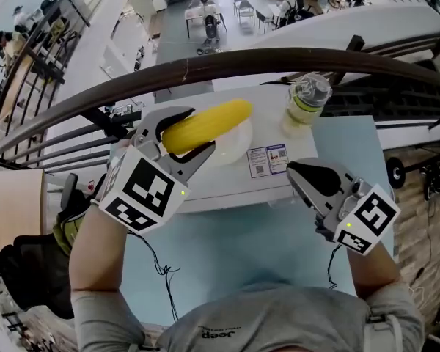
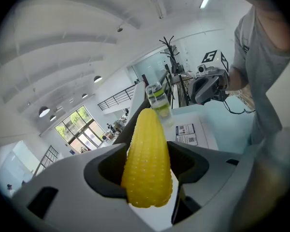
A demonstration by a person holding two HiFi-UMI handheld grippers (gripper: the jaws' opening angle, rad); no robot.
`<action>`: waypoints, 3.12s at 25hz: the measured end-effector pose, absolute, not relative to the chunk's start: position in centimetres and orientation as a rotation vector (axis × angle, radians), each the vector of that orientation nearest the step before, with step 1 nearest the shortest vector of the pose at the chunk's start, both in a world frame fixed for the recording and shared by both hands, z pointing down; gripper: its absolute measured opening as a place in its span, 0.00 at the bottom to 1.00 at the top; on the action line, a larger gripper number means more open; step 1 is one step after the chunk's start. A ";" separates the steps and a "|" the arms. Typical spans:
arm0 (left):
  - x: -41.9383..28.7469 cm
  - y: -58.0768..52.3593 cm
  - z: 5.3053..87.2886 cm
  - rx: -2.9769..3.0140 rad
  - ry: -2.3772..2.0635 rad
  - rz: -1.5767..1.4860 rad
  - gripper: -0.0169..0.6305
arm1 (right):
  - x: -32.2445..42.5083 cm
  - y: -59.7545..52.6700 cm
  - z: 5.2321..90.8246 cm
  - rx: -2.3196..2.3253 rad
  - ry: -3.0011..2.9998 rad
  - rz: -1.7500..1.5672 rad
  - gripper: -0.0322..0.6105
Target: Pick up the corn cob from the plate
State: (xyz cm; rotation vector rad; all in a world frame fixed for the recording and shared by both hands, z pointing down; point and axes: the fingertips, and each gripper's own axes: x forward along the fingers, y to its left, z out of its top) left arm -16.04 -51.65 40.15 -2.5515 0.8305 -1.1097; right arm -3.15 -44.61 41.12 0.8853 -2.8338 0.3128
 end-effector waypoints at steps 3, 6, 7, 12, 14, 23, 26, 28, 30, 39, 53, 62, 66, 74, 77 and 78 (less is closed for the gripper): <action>-15.7 -50.2 37.6 -2.535 0.850 -1.068 0.45 | -2.9 -43.2 39.5 0.900 -2.842 0.283 0.07; -15.3 -48.3 35.6 -2.512 0.866 -1.048 0.45 | -2.7 -41.3 37.8 0.907 -2.852 0.256 0.07; -15.2 -47.6 34.8 -2.503 0.874 -1.041 0.45 | -2.5 -40.7 37.1 0.911 -2.856 0.247 0.07; -15.6 -44.2 30.1 -2.452 0.934 -0.964 0.45 | -2.0 -37.4 34.0 0.932 -2.867 0.208 0.07; -15.8 -42.4 28.3 -2.438 0.957 -0.937 0.45 | -1.9 -35.9 32.7 0.935 -2.867 0.179 0.07; -18.2 -33.3 22.7 -2.408 1.014 -0.829 0.45 | -2.5 -28.7 27.7 0.960 -2.890 0.120 0.07; -19.2 -29.9 22.2 -2.408 1.025 -0.809 0.45 | -3.0 -26.0 27.1 0.961 -2.888 0.109 0.07; -19.4 -27.7 22.4 -2.405 1.014 -0.798 0.45 | -3.0 -24.3 27.1 0.976 -2.890 0.096 0.07; -19.8 -25.7 22.5 -2.397 0.993 -0.785 0.45 | -3.4 -22.7 26.9 1.006 -2.888 0.079 0.07; -20.2 -17.2 23.3 -2.372 1.003 -0.795 0.45 | -2.5 -16.1 26.3 1.087 -2.884 0.074 0.07; -9.1 -7.3 31.0 -2.462 1.329 -0.845 0.45 | 9.1 -11.8 31.8 0.784 -2.884 0.113 0.07; -6.4 -6.2 33.0 -2.601 1.286 -0.705 0.45 | 12.3 -10.9 33.4 0.845 -2.887 0.193 0.07; -7.8 -6.3 33.9 -2.659 1.219 -0.632 0.45 | 11.3 -10.6 33.9 0.929 -2.857 0.216 0.07; -15.3 -6.0 35.3 -2.728 1.181 -0.598 0.45 | 5.1 -8.9 34.4 1.010 -2.816 0.257 0.07; -17.5 -5.7 36.5 -2.745 1.181 -0.616 0.45 | 3.1 -8.4 35.5 1.008 -2.801 0.287 0.07; -18.1 -5.6 37.0 -2.749 1.184 -0.621 0.45 | 2.5 -8.3 36.0 1.003 -2.795 0.294 0.07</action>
